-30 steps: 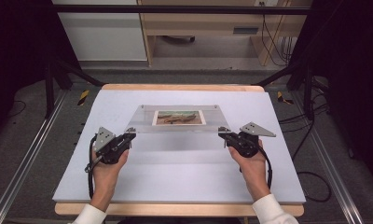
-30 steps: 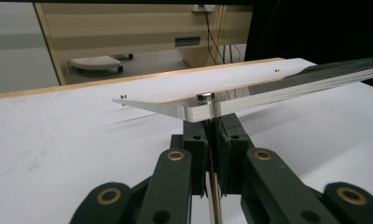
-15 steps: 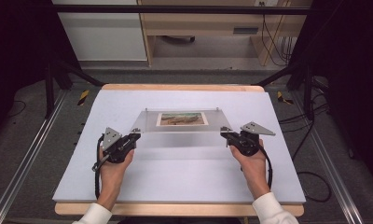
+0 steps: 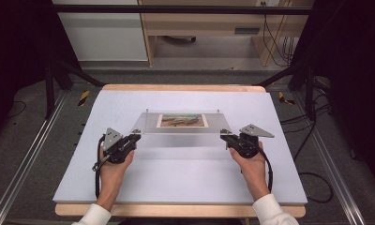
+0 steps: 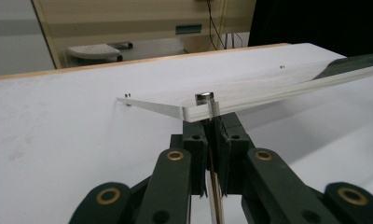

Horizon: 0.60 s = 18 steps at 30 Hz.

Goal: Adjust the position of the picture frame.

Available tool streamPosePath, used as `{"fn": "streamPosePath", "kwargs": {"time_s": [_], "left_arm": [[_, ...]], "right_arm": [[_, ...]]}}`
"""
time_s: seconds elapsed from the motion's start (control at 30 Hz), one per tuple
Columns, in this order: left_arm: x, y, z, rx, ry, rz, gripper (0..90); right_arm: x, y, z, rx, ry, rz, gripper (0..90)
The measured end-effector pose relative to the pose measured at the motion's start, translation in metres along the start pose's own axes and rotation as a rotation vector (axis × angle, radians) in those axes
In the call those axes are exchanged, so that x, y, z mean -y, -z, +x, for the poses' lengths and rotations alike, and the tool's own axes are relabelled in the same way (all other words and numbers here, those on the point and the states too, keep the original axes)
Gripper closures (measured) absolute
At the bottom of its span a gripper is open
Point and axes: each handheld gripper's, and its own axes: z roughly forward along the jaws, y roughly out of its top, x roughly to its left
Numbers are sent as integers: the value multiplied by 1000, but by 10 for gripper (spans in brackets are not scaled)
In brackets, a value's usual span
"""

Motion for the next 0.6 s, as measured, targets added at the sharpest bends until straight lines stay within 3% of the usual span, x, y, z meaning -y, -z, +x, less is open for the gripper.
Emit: {"fn": "streamPosePath", "kwargs": {"time_s": [0.07,0.17,0.23,0.6], "left_arm": [[1,0,0,2,-8,12,826],[6,2,-2,4,-85,88,817],[10,3,-3,10,-97,109,815],[22,3,-3,31,-106,166,816]], "right_arm": [[1,0,0,0,0,6,841],[8,0,-1,-22,-1,45,846],[14,-1,-2,-26,7,75,848],[25,-2,-1,-27,2,152,848]]}}
